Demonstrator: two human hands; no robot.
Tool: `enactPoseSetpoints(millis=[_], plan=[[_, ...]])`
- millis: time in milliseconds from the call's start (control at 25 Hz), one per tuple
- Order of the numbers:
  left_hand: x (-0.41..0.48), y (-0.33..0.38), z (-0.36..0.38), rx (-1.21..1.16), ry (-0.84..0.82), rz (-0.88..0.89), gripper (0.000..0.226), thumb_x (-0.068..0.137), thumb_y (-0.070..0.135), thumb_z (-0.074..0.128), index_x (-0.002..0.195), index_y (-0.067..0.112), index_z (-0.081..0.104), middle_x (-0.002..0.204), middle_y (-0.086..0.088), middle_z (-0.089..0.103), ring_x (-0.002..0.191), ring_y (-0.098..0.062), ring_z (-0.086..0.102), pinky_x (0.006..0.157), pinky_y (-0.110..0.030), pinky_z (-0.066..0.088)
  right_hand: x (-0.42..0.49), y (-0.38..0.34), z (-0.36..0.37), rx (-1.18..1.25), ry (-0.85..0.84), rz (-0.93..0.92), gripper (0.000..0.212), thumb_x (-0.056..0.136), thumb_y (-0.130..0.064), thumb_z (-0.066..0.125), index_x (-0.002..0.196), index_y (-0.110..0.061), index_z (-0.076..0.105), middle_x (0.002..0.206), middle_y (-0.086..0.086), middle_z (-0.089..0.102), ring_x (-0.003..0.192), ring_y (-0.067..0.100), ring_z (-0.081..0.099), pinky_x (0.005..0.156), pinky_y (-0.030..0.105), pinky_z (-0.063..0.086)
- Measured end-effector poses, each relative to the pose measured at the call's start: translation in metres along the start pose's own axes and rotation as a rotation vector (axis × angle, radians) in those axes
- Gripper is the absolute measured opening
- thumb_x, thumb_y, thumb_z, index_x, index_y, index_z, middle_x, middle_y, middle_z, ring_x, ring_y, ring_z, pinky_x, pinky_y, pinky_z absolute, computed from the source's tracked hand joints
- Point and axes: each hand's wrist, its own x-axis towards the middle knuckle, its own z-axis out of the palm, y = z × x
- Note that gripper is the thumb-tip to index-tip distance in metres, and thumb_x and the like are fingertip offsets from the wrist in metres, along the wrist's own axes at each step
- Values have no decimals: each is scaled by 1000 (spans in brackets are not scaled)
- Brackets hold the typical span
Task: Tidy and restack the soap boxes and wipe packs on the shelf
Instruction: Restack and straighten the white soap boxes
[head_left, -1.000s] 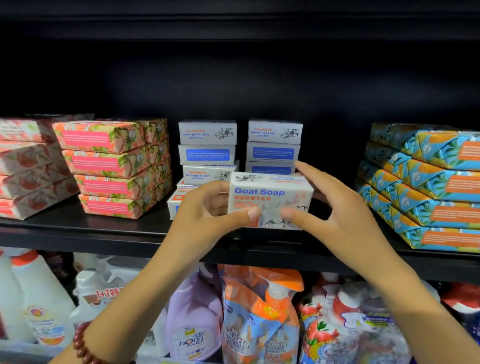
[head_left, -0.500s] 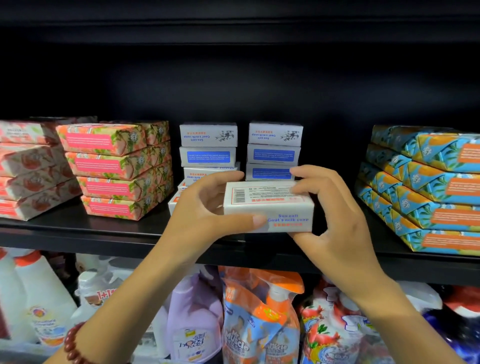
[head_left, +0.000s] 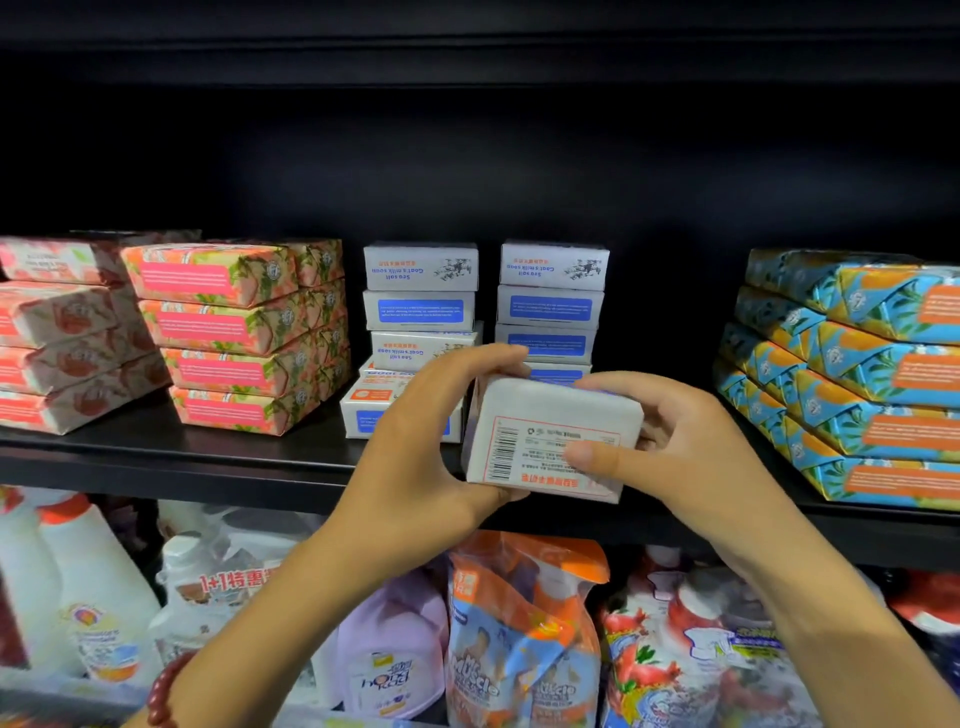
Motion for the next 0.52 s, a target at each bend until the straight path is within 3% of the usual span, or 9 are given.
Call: enactPoseSetpoints(millis=[120, 200, 280, 400, 520], plan=[[-2, -3, -2, 12, -23, -70, 86, 63, 27, 83, 137, 30, 39, 130, 14, 49, 125, -9, 47, 101, -27, 42, -7, -4, 3, -38, 87, -91, 46, 58, -24, 78, 101, -20, 62, 98, -15, 68, 92, 3, 65, 67, 13, 52], [-3, -2, -6, -127, -47, -220, 96, 55, 38, 85, 138, 36, 38, 128, 18, 52, 123, -5, 50, 97, -22, 45, -12, -4, 8, -146, 160, -200, 43, 63, -15, 82, 101, -19, 61, 97, -11, 66, 96, 7, 63, 72, 14, 50], [-5, 1, -7, -321, -14, -333, 90, 51, 41, 83, 132, 34, 47, 119, 15, 62, 114, -6, 58, 89, -21, 49, -14, -4, 12, -290, 246, -329, 36, 68, -8, 80, 97, -15, 59, 98, -6, 62, 96, 12, 60, 75, 17, 49], [-5, 3, -7, -467, 28, -401, 76, 52, 32, 83, 122, 22, 57, 110, 9, 70, 103, -11, 66, 81, -19, 51, -13, 0, 19, -379, 312, -466, 31, 70, 1, 74, 95, -6, 57, 99, 1, 58, 97, 9, 56, 79, 18, 47], [-5, 1, -8, -523, 29, -457, 73, 49, 10, 85, 117, 18, 59, 104, 8, 72, 98, -11, 68, 77, -19, 53, -12, 6, 23, -468, 294, -540, 33, 68, 13, 73, 92, 0, 56, 99, 6, 56, 99, 6, 53, 83, 14, 45]])
